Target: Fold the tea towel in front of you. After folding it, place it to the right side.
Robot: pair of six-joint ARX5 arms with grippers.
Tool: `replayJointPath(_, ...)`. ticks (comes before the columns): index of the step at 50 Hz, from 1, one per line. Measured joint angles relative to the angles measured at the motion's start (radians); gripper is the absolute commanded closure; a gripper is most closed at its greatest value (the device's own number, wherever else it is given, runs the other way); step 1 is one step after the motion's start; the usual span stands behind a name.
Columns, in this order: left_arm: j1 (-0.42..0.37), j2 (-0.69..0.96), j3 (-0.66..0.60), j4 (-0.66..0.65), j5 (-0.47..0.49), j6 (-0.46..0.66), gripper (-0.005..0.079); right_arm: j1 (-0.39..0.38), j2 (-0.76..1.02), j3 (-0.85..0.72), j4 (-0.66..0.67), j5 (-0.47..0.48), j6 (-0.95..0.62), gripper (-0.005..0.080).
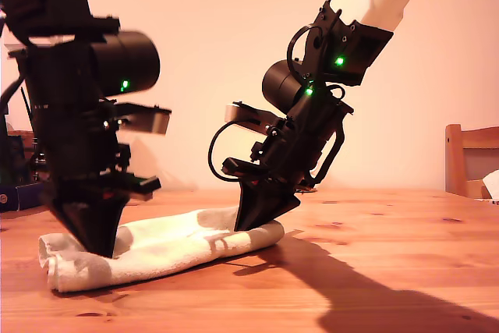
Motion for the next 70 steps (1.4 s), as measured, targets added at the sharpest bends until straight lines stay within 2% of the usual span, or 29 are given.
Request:
replayJointPath(5, 0.007, 0.01, 0.011, -0.007, 0.067, -0.006, 0.0766, 0.0, 0.0, 0.0, -0.002, 0.0, 0.0, 0.0765)
replayJointPath(11, 0.015, 0.015, 0.012, -0.002, 0.193, -0.048, 0.0766, 0.0, 0.0, 0.0, -0.003, 0.0, 0.0, 0.0765)
replayJointPath(26, -0.058, 0.04, 0.011, 0.013, 0.408, -0.109, 0.0766, 0.0, 0.0, 0.0, 0.017, -0.003, 0.002, 0.0765)
replayJointPath(39, -0.111, 0.052, 0.01, 0.109, 0.458, -0.164, 0.0766, 0.0, 0.0, 0.0, 0.032, -0.029, 0.004, 0.0765)
replayJointPath(52, -0.118, 0.052, 0.01, 0.161, 0.459, -0.18, 0.0766, 0.0, 0.0, 0.0, 0.042, -0.029, 0.028, 0.0765)
replayJointPath(62, -0.117, 0.049, 0.01, 0.183, 0.443, -0.133, 0.0766, 0.0, -0.019, 0.0, 0.039, -0.028, 0.027, 0.0765)
replayJointPath(70, -0.097, 0.048, 0.01, 0.214, 0.421, -0.069, 0.0766, 0.0, -0.097, 0.0, -0.018, 0.003, -0.025, 0.0765)
